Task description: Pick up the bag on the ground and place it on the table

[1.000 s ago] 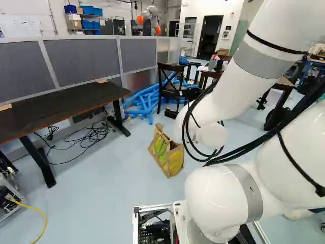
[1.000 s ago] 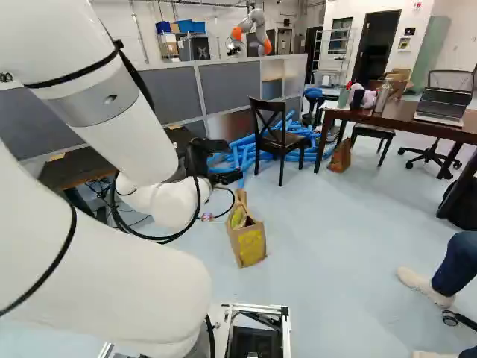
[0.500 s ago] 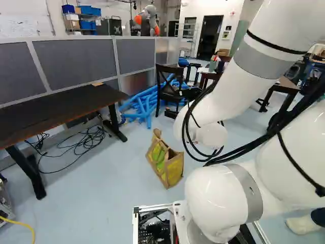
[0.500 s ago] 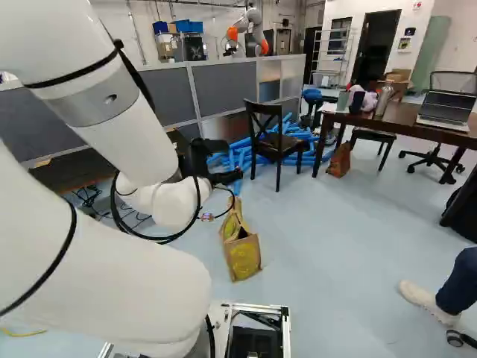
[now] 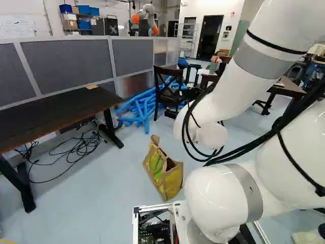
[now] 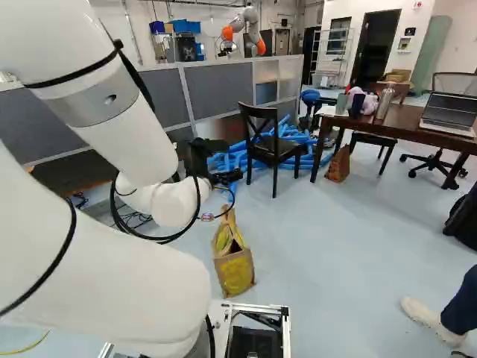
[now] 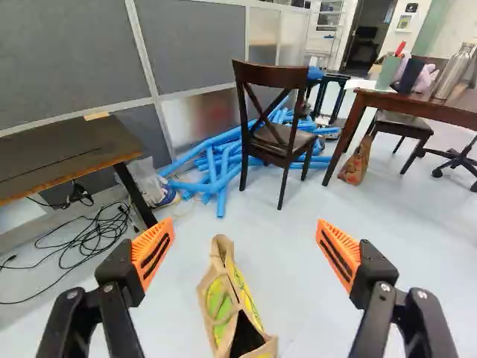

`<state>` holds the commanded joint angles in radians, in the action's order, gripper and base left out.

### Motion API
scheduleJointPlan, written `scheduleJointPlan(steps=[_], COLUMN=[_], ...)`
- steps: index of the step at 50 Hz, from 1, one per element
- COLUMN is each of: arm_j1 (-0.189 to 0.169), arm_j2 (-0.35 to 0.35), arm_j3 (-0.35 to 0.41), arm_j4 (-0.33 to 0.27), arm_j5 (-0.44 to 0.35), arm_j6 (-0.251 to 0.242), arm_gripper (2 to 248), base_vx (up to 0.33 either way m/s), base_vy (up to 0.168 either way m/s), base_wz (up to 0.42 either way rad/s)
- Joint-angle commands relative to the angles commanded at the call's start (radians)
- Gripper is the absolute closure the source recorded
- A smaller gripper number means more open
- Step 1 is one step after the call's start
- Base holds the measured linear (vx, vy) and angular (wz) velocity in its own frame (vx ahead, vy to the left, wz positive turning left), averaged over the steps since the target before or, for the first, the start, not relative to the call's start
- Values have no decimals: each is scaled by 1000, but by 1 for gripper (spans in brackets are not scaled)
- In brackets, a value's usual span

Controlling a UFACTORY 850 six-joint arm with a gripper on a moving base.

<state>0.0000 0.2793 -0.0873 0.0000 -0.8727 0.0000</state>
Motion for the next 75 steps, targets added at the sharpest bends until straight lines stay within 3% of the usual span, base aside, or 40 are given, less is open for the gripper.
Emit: scheduleJointPlan(steps=[25,45,75], arm_j1=[0,0,10], arm_j2=[0,-67,-212], arm_j3=[0,-58,-187], arm_j4=[0,-1,-34], arm_j5=[0,6,101], arm_j6=[0,0,0], arm_gripper=[3,3,3], base_vx=[149,17,0], base_vy=[-34,0,0], base_wz=[-8,-2,0])
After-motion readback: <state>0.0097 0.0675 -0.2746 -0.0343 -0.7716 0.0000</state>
